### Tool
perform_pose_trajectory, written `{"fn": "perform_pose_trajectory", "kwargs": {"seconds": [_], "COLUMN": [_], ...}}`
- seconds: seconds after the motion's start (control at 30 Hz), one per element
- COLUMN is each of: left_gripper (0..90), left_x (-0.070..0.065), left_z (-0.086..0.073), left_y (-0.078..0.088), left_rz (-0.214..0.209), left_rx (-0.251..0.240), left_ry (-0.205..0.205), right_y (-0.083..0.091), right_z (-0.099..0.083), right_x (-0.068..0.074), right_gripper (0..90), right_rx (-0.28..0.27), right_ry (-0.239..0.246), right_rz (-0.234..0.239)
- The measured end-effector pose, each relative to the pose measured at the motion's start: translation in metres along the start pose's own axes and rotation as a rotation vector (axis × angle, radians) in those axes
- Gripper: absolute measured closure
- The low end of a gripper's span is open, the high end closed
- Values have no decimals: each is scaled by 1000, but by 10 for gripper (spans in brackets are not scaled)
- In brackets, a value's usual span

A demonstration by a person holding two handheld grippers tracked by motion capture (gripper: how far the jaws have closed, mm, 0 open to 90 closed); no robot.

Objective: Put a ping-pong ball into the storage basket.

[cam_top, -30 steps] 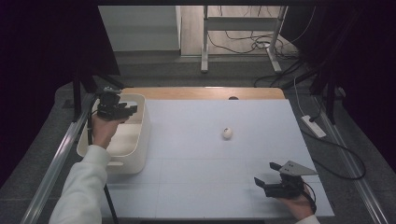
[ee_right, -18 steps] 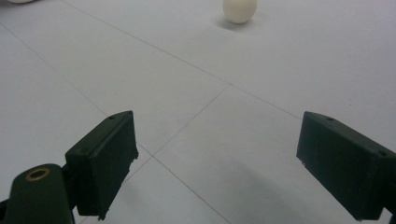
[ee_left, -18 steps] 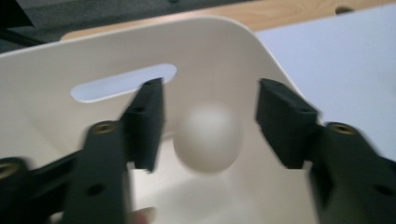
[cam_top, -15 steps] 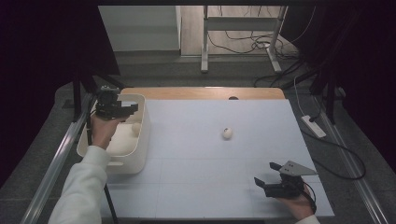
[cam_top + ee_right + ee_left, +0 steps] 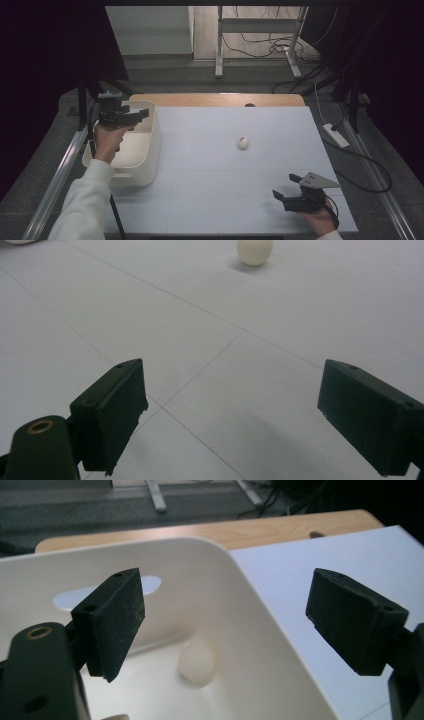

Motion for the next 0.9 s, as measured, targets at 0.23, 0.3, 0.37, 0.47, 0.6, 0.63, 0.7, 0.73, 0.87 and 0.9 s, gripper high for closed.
{"fn": "perform_pose_trajectory", "kwargs": {"seconds": [0.23, 0.3, 0.37, 0.47, 0.6, 0.63, 0.7, 0.73, 0.87, 0.9], "left_gripper": [170, 170, 170, 171, 179, 180, 180, 181, 181, 181], "left_x": [-19, -23, -26, -33, -41, -42, -45, -46, -52, -53], "left_z": [5, 6, 6, 6, 6, 6, 6, 6, 5, 5], "left_y": [8, 9, 10, 11, 15, 15, 16, 16, 16, 16], "left_rz": [-68, -80, -85, -101, -120, -121, -126, -130, -147, -152], "left_rx": [-57, -60, -61, -68, -78, -78, -75, -76, -82, -84], "left_ry": [-44, -56, -62, -80, -104, -111, -121, -125, -136, -138], "right_y": [1, 1, 1, 1, 1, 1, 1, 1, 1, 1], "right_z": [0, 0, 0, 0, 0, 0, 0, 0, 0, 0], "right_x": [0, 0, 0, 0, 0, 0, 0, 0, 0, -1], "right_gripper": [120, 120, 120, 120, 119, 120, 120, 120, 120, 120], "right_rx": [0, 1, 1, -2, -2, -1, -3, -2, -2, -2], "right_ry": [1, 1, 1, 0, -1, 1, 0, 0, -1, -2], "right_rz": [-2, -2, -2, -2, -3, -6, -6, -6, -9, -10]}}
Point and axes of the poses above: each handheld gripper's, and its own axes: y roughly backward along the jaws, z roughly out of its top, x roughly to its left, the point moved 5 cm from there along -y, roughly forward along the jaws, and after that the axes turned 12 degrees about -z, right-handed, at the moved point
